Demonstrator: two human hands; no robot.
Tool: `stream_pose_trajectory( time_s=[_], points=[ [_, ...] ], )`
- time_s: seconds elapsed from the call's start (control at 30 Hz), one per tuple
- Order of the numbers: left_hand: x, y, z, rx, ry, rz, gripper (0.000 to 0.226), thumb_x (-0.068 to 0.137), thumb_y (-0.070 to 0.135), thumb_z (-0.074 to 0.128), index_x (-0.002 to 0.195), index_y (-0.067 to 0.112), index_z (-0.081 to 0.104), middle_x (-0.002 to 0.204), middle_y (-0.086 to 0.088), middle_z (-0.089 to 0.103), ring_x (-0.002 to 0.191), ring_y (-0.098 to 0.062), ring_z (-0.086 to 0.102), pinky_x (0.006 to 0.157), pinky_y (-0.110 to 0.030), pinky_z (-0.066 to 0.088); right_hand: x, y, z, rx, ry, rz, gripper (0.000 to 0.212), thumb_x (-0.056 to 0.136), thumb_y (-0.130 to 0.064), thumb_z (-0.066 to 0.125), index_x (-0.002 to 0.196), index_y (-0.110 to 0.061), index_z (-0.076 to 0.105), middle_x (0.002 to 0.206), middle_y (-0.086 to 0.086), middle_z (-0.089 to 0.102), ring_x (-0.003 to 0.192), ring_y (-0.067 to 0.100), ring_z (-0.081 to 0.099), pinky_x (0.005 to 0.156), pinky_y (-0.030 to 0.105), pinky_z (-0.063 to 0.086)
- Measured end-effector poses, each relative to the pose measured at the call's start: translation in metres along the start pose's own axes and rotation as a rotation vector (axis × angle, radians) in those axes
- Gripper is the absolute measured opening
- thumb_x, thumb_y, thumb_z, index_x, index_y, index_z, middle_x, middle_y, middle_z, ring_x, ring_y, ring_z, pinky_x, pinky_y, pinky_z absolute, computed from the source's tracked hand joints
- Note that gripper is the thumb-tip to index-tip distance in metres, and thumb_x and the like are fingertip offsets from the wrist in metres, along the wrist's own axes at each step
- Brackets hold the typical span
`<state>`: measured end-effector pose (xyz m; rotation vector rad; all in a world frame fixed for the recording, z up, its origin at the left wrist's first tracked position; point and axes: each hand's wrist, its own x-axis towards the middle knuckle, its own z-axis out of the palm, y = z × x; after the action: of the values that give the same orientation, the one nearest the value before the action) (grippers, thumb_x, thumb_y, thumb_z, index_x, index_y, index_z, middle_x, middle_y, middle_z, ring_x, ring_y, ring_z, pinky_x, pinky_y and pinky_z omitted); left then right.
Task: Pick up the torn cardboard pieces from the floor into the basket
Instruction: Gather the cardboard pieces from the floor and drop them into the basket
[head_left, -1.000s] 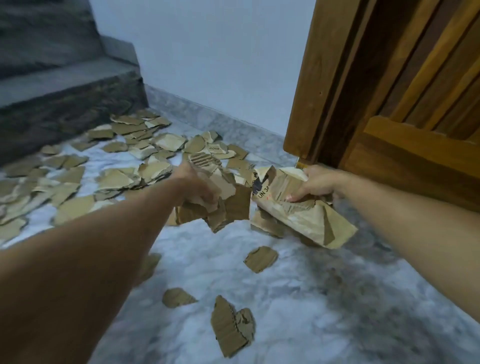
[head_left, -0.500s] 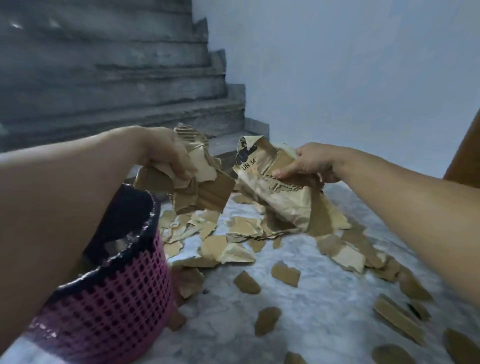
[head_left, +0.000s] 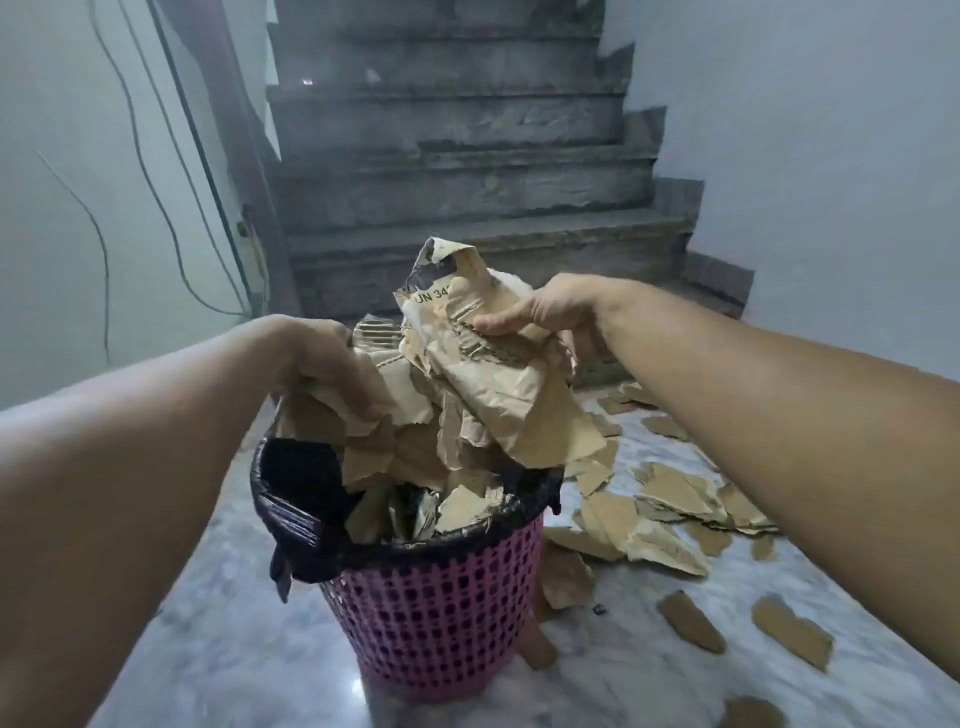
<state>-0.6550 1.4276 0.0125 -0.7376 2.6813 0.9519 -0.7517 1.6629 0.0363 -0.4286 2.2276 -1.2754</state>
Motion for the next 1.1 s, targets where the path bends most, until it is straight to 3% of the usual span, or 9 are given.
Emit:
stream_pose_trajectory(
  time_s=[0.13, 0.2, 0.3, 0.4, 0.5, 0.63, 0.87, 0.97, 1.1],
  points=[
    [0.012, -0.034, 0.018, 0.041, 0.019, -0.056, 0.096, 0.047, 0.025, 0.096, 0.131, 0.013, 0.05, 0.113, -0.005, 0.064, 0.094, -0.025, 0.067, 0.08, -0.04, 0.06, 0.031, 0.03, 0.051, 0.062, 0.012, -0.015, 0.043, 0.07, -0.017, 0.087, 0.106, -0.002, 0.069, 0.096, 0.013, 0.073, 0.079, 0.024, 0.07, 0.074, 0.041, 0.059],
    [0.016, -0.045, 0.022, -0.021, 0.021, -0.055, 0.092, 0.053, 0.016, 0.094, 0.133, 0.006, 0.05, 0.12, -0.008, 0.06, 0.105, -0.029, 0.063, 0.087, -0.042, 0.057, 0.038, 0.048, 0.067, -0.05, 0.031, -0.027, 0.048, 0.073, -0.015, 0.086, 0.114, -0.001, 0.065, 0.104, 0.013, 0.07, 0.091, 0.025, 0.066, 0.084, 0.036, 0.053],
    [0.02, -0.056, 0.023, -0.047, 0.119, -0.009, 0.07, 0.057, 0.012, 0.092, 0.12, 0.004, 0.062, 0.116, -0.012, 0.061, 0.105, -0.03, 0.062, 0.088, -0.043, 0.057, 0.043, 0.067, 0.071, -0.257, 0.193, -0.117, 0.051, 0.072, -0.021, 0.086, 0.116, -0.01, 0.063, 0.119, 0.008, 0.065, 0.111, 0.024, 0.061, 0.09, 0.029, 0.048],
    [0.026, -0.062, 0.03, -0.027, 0.182, 0.009, 0.037, 0.064, 0.01, 0.088, 0.095, 0.003, 0.071, 0.095, -0.012, 0.067, 0.081, -0.023, 0.065, 0.076, -0.038, 0.06, 0.045, 0.078, 0.06, -0.259, 0.362, -0.212, 0.027, 0.072, -0.019, 0.085, 0.092, -0.019, 0.066, 0.106, 0.004, 0.07, 0.1, 0.021, 0.066, 0.086, 0.029, 0.052],
    [0.033, -0.05, 0.042, 0.042, 0.225, 0.041, 0.013, 0.072, 0.009, 0.083, 0.079, 0.004, 0.073, 0.069, -0.01, 0.068, 0.06, -0.018, 0.062, 0.056, -0.028, 0.059, 0.038, 0.088, 0.043, -0.112, 0.391, -0.258, 0.019, 0.073, -0.007, 0.081, 0.077, -0.016, 0.065, 0.088, 0.008, 0.071, 0.079, 0.024, 0.073, 0.077, 0.039, 0.061],
    [0.039, -0.002, 0.061, 0.093, 0.148, 0.119, 0.004, 0.079, 0.006, 0.076, 0.081, 0.004, 0.073, 0.066, -0.009, 0.068, 0.057, -0.018, 0.065, 0.047, -0.025, 0.055, 0.015, 0.096, 0.004, 0.072, 0.279, -0.206, 0.018, 0.078, 0.004, 0.076, 0.08, -0.007, 0.062, 0.081, 0.019, 0.068, 0.07, 0.026, 0.07, 0.069, 0.042, 0.062],
    [0.028, 0.137, 0.124, 0.162, 0.084, 0.406, 0.004, 0.08, 0.01, 0.075, 0.08, 0.013, 0.072, 0.076, -0.005, 0.067, 0.065, -0.014, 0.062, 0.052, -0.023, 0.049, -0.041, 0.155, -0.096, -0.077, 0.243, 0.002, 0.017, 0.082, -0.005, 0.076, 0.097, -0.003, 0.067, 0.073, 0.008, 0.069, 0.059, 0.015, 0.067, 0.068, 0.035, 0.06],
    [0.012, 0.19, 0.169, 0.247, 0.038, 0.476, 0.001, 0.082, 0.015, 0.074, 0.082, 0.016, 0.074, 0.076, -0.002, 0.067, 0.063, -0.012, 0.057, 0.051, -0.022, 0.043, -0.072, 0.197, -0.137, -0.098, 0.28, 0.076, 0.016, 0.082, 0.0, 0.074, 0.094, -0.003, 0.065, 0.084, 0.014, 0.07, 0.072, 0.023, 0.068, 0.075, 0.042, 0.061],
    [-0.002, 0.236, 0.241, 0.319, -0.078, 0.498, 0.016, 0.087, 0.024, 0.069, 0.082, 0.01, 0.074, 0.068, -0.002, 0.068, 0.057, -0.014, 0.052, 0.05, -0.024, 0.042, -0.116, 0.268, -0.182, -0.134, 0.322, 0.206, 0.018, 0.084, 0.005, 0.07, 0.081, -0.009, 0.059, 0.074, 0.01, 0.064, 0.066, 0.02, 0.063, 0.069, 0.038, 0.059]
  ],
)
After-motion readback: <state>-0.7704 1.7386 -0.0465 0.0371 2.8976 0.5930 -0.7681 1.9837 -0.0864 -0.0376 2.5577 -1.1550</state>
